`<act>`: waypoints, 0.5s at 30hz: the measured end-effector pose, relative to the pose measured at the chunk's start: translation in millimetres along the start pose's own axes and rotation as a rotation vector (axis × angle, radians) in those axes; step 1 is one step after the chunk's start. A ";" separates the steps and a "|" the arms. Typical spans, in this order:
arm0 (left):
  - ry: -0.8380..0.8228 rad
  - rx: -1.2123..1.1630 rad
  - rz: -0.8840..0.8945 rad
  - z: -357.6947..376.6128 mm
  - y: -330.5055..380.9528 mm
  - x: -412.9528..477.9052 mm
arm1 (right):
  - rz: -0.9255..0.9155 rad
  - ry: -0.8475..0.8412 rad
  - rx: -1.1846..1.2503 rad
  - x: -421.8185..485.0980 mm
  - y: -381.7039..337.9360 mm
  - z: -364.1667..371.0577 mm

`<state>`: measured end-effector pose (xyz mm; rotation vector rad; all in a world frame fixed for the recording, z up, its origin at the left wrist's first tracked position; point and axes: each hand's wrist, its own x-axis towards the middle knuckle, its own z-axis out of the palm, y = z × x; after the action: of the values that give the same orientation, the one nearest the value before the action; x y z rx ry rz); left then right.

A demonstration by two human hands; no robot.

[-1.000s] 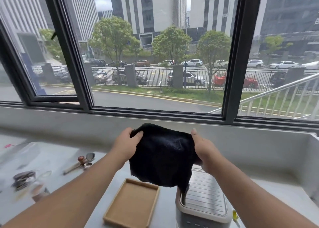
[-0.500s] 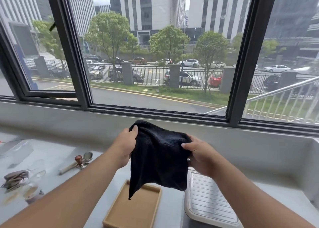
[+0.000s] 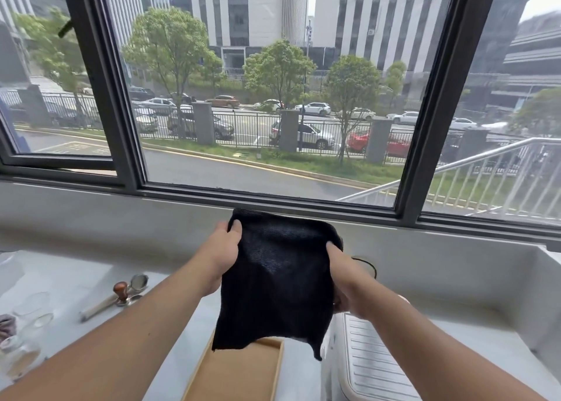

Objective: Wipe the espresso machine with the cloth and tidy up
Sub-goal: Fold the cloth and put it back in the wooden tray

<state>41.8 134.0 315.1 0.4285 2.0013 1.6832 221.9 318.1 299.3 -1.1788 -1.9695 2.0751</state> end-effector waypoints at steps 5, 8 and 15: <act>0.033 -0.038 -0.027 -17.1 -3.4 16.6 | 0.021 -0.060 0.065 6.5 -8.0 15.5; 0.065 -0.062 -0.090 -33.4 -7.2 26.6 | -0.049 -0.219 0.077 4.7 -13.1 22.1; 0.014 -0.183 -0.197 -59.1 -19.3 41.9 | -0.244 -0.445 0.217 12.3 -25.2 42.7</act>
<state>-24.2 103.7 296.6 0.1507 1.8132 1.7286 178.7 293.5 311.1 -0.4384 -1.8528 2.4874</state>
